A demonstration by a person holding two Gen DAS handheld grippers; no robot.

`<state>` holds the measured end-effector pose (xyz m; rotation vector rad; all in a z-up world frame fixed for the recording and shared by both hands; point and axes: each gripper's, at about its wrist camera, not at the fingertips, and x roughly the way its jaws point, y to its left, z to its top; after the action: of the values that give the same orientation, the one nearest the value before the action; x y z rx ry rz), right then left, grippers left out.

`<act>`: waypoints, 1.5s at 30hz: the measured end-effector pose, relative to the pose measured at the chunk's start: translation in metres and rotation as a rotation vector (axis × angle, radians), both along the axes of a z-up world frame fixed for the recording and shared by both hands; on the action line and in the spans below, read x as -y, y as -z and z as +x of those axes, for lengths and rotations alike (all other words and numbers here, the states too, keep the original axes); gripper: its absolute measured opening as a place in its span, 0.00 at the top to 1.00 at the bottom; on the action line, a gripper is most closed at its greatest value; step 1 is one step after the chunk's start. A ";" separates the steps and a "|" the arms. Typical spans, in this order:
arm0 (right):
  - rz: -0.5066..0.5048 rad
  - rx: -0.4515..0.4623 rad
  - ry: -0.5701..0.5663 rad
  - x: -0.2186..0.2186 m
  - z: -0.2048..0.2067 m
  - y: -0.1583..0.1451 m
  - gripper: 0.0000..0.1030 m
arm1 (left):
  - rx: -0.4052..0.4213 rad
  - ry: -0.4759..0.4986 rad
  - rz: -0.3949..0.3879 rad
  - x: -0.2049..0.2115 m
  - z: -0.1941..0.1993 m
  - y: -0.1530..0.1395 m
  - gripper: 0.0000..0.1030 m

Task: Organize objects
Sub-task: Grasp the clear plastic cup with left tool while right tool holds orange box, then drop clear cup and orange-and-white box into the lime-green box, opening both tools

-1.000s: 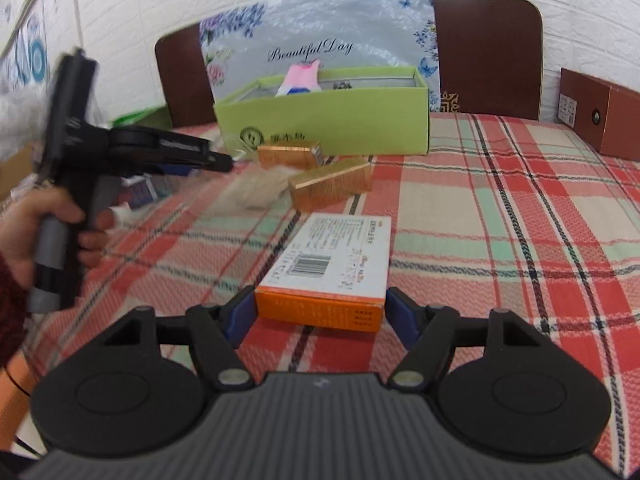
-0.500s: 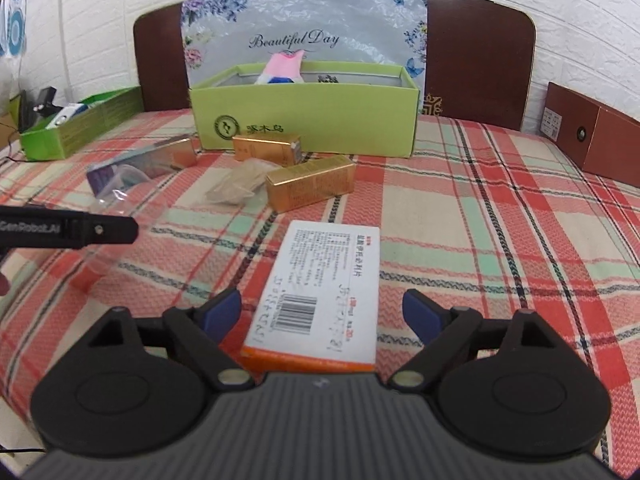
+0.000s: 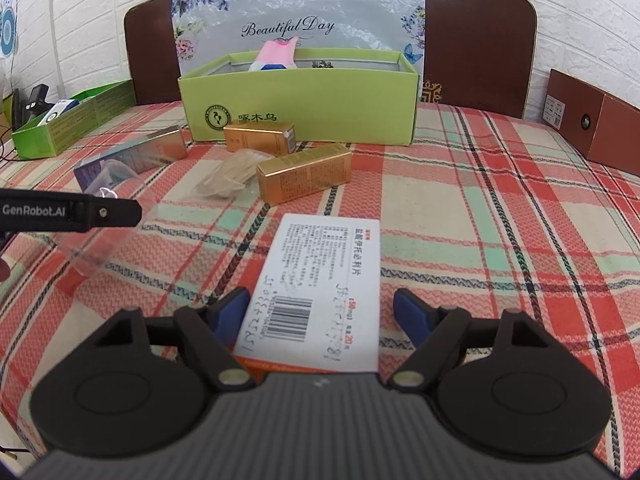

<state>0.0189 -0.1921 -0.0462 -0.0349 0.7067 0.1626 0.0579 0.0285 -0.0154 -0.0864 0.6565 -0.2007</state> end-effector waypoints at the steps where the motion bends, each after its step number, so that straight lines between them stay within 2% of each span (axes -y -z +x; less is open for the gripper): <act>1: -0.003 0.002 0.000 -0.001 0.000 0.000 0.23 | -0.006 -0.001 -0.001 -0.001 0.001 0.000 0.28; 3: -0.006 0.005 0.002 -0.002 0.000 0.002 0.25 | -0.013 -0.007 -0.004 -0.001 0.003 0.002 0.28; 4: -0.008 0.006 0.001 -0.003 0.000 0.002 0.29 | -0.016 -0.006 -0.004 -0.002 0.004 0.002 0.28; 6: -0.003 0.001 0.001 -0.003 0.001 0.005 0.34 | -0.021 0.000 -0.009 -0.002 0.004 0.003 0.35; 7: 0.002 0.004 0.004 -0.003 0.000 0.005 0.34 | -0.025 0.005 -0.011 -0.002 0.004 0.003 0.43; 11: 0.011 0.011 -0.003 -0.002 -0.002 0.003 0.35 | -0.023 0.015 -0.019 -0.002 0.003 0.000 0.47; 17: 0.070 0.073 -0.041 0.003 -0.007 -0.025 0.36 | 0.031 0.055 -0.055 0.004 0.009 -0.026 0.47; 25: 0.091 0.204 -0.063 0.012 0.019 -0.069 0.36 | 0.140 0.107 -0.068 0.020 0.033 -0.071 0.47; 30: 0.072 0.298 -0.061 0.016 0.045 -0.090 0.36 | 0.207 0.109 -0.058 0.032 0.065 -0.100 0.47; 34: 0.082 0.348 -0.052 0.019 0.078 -0.100 0.36 | 0.214 0.095 -0.081 0.035 0.109 -0.114 0.47; 37: 0.089 0.382 -0.039 0.022 0.108 -0.103 0.36 | 0.207 0.057 -0.050 0.037 0.146 -0.110 0.47; 41: 0.083 0.408 -0.023 0.027 0.149 -0.099 0.36 | 0.169 -0.002 -0.049 0.030 0.192 -0.095 0.47; 45: 0.060 0.426 -0.025 0.027 0.187 -0.092 0.36 | 0.145 -0.013 -0.034 0.030 0.218 -0.086 0.46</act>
<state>0.2054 -0.2189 0.0459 -0.0197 0.2761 0.1928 0.2757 -0.0013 0.0708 -0.1079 0.5076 -0.2041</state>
